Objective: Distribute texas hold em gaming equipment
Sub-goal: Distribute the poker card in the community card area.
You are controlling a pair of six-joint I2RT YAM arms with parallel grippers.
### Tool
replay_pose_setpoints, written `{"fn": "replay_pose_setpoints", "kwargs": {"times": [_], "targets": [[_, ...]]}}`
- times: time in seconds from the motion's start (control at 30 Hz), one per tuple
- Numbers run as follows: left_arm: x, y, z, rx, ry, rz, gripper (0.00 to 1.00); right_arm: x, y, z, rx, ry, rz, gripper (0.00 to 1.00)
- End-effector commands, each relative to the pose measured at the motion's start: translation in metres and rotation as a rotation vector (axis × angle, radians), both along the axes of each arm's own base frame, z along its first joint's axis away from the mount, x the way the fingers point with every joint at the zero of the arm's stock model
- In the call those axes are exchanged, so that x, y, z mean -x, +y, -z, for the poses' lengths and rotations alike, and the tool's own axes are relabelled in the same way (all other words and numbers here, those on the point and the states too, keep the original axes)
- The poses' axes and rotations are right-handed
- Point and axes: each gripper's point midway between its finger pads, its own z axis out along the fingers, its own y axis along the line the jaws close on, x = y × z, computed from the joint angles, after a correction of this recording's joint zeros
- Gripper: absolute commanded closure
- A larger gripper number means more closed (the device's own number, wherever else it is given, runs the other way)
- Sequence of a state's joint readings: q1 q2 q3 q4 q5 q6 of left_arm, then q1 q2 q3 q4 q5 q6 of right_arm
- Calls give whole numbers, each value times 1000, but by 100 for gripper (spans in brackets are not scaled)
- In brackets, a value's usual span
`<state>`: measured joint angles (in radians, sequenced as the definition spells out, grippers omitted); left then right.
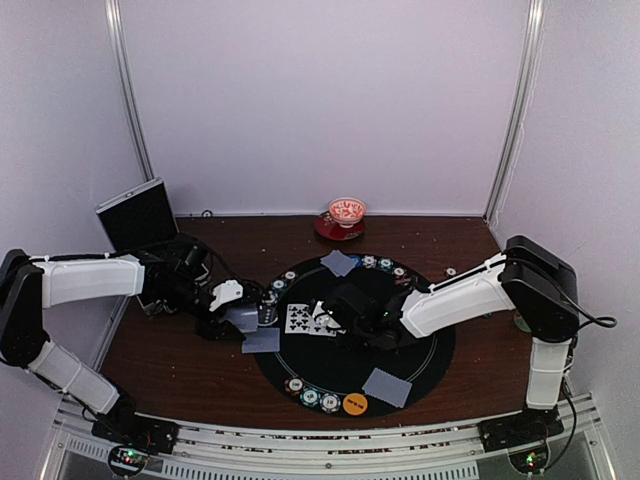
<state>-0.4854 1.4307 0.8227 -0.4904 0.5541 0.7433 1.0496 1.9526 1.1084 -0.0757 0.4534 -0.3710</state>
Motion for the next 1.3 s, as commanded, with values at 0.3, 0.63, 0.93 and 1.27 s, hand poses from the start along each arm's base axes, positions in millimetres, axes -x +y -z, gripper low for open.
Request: {"fn": "replay_pose_setpoints", "kwargs": {"times": [0.3,0.63,0.93,1.27], "targets": [[1,-3,-8,29,-22,21,42,15,13,-4,-5,37,-39,65],[1,-3,-6,26,-19,21,42,25,17,-18,-10,34,-51,55],[1,-3,-7,27,-21,22,42,26,24,-88,-214,0,5,29],[0,-3,-8,28,-22,21,42,40,49,-163,-683,122,68,0]]}}
